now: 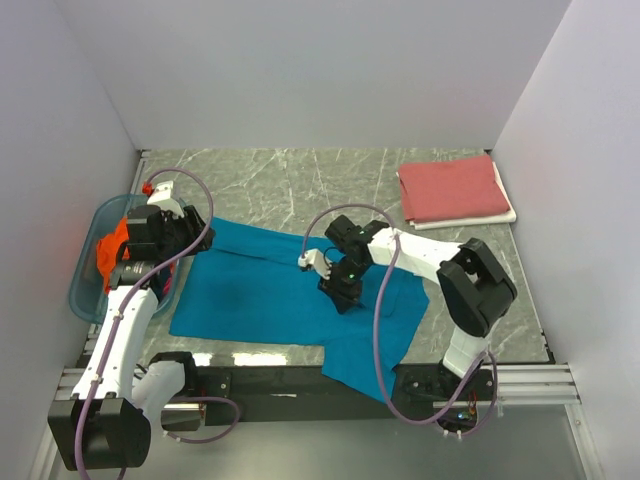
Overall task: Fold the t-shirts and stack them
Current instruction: Fold the tshirt
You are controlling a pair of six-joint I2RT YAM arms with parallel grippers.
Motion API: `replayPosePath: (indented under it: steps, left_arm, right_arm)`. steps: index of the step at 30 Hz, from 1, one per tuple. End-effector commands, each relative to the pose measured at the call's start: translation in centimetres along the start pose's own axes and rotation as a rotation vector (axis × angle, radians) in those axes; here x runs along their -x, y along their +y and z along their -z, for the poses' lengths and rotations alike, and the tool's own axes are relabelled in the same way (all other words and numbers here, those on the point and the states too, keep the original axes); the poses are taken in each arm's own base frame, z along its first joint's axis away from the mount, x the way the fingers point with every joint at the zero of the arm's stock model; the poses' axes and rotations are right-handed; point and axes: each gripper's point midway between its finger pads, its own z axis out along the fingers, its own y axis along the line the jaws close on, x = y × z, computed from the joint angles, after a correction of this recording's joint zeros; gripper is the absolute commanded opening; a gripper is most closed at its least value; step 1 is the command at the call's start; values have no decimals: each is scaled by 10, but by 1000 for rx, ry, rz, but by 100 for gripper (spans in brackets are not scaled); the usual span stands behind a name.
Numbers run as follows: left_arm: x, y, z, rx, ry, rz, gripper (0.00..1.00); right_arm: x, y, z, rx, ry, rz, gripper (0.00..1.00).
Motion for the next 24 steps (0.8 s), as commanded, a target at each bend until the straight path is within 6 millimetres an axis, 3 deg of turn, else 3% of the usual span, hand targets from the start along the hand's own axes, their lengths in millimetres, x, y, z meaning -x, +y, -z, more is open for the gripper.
replayPosePath:
  steps: [1,3,7,8,10,11,15,20,24]
  left_arm:
    - [10,-4,1,-16,-39,-26,55]
    - [11,-4,1,-16,-39,-25,55]
    - [10,-4,1,-17,-41,-25,55]
    - [10,-4,2,-18,-39,-26,55]
    - [10,-5,2,-21,-39,-25,55]
    - [11,-4,2,-18,-45,-26,55]
    - [10,-6,3,-26,-44,-23,55]
    - [11,-7,4,-30,-48,-25,55]
    - [11,-7,4,-33,-45,-24,55]
  right_arm:
    - [5,-8,31,-108,-29,51,36]
    - [12,-13,42,-141,-74,41,36]
    - [27,-39,84,-215,-244,-89,34]
    - [23,-62,102,-269,-310,-150,34]
    - [14,-82,122,-335,-378,-258,34]
    - [4,-105,143,-405,-437,-320,34]
    - [-34,-145,183,-543,-548,-536,35]
    - [-84,-183,201,-615,-602,-801,37]
    - [-106,-202,187,-577,-584,-918,37]
